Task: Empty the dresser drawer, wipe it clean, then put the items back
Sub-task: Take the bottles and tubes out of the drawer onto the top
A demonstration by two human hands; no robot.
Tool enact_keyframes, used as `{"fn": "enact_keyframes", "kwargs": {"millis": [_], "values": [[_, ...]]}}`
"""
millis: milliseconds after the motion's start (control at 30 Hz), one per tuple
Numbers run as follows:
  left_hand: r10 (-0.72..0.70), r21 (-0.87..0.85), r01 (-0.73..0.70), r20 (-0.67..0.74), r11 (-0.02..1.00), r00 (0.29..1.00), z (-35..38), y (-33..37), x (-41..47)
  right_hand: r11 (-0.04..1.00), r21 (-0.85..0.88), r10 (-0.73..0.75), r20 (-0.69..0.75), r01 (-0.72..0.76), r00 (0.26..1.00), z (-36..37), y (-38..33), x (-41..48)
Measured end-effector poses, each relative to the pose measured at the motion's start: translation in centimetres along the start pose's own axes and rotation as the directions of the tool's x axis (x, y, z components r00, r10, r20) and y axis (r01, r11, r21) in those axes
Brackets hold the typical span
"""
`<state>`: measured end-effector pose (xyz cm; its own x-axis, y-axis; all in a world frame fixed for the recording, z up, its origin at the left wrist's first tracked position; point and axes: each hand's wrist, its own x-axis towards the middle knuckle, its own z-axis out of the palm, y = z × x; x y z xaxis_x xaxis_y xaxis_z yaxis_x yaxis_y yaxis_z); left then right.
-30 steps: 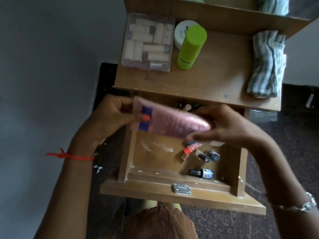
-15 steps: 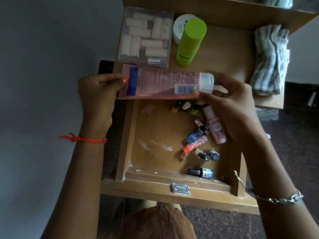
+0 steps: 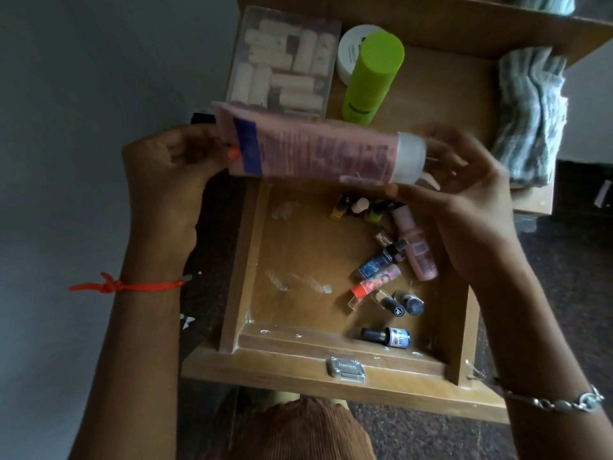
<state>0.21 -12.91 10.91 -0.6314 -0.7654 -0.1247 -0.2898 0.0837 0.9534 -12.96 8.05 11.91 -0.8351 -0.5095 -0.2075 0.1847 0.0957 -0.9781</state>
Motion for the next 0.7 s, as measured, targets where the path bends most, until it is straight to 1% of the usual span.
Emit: {"fn": "enact_keyframes", "kwargs": {"millis": [67, 100, 133, 167, 200, 233, 267, 300, 333, 467, 533, 600, 700], "values": [[0.086, -0.018, -0.087, -0.016, 0.996, 0.996, -0.2, 0.1, 0.2, 0.989, -0.029, -0.143, 0.015, 0.144, 0.990, -0.2, 0.5, 0.1], [0.131, -0.011, -0.131, -0.033, 0.991, 0.991, -0.2, 0.0, 0.4, 0.976, -0.094, -0.199, 0.002, 0.198, 0.980, -0.3, 1.0, 0.2], [0.174, 0.011, -0.174, -0.051, 0.985, 0.983, 0.0, -0.3, 0.5, 0.946, -0.202, -0.263, -0.014, 0.255, 0.965, -0.3, 1.5, 0.4], [0.215, 0.039, -0.213, -0.066, 0.976, 0.974, 0.1, -0.7, 0.7, 0.886, -0.334, -0.343, -0.008, 0.321, 0.939, -0.1, 1.9, 0.7], [0.250, 0.061, -0.245, -0.081, 0.968, 0.965, 0.2, -1.2, 0.9, 0.795, -0.470, -0.427, 0.017, 0.384, 0.904, 0.2, 2.3, 0.9], [0.272, 0.075, -0.265, -0.096, 0.961, 0.958, 0.3, -1.7, 1.0, 0.702, -0.568, -0.492, 0.050, 0.430, 0.869, 0.4, 2.9, 1.1], [0.280, 0.077, -0.273, -0.107, 0.959, 0.954, 0.3, -2.3, 1.1, 0.635, -0.622, -0.530, 0.081, 0.458, 0.844, 0.4, 3.4, 1.1], [0.283, 0.076, -0.276, -0.109, 0.958, 0.953, 0.3, -2.7, 1.1, 0.609, -0.639, -0.540, 0.101, 0.471, 0.836, 0.5, 3.7, 1.0], [0.289, 0.085, -0.281, -0.099, 0.956, 0.952, 0.2, -3.1, 1.1, 0.609, -0.637, -0.534, 0.112, 0.473, 0.838, 0.5, 4.0, 0.8], [0.332, 0.244, -0.324, 0.007, 0.914, 0.943, -0.3, -4.1, 0.5, 0.620, -0.625, -0.496, 0.157, 0.475, 0.854, 0.5, 4.2, 0.0], [0.347, 0.302, -0.350, 0.064, 0.887, 0.936, -0.4, -4.3, 0.3, 0.599, -0.637, -0.502, 0.174, 0.485, 0.847, 0.6, 4.5, -0.1], [0.361, 0.353, -0.379, 0.118, 0.856, 0.925, -0.4, -4.4, 0.0, 0.549, -0.663, -0.531, 0.193, 0.509, 0.825, 0.8, 4.8, 0.0], [0.379, 0.413, -0.417, 0.174, 0.809, 0.909, -0.4, -4.5, -0.4, 0.476, -0.684, -0.598, 0.210, 0.553, 0.773, 0.9, 5.1, 0.0]]}}
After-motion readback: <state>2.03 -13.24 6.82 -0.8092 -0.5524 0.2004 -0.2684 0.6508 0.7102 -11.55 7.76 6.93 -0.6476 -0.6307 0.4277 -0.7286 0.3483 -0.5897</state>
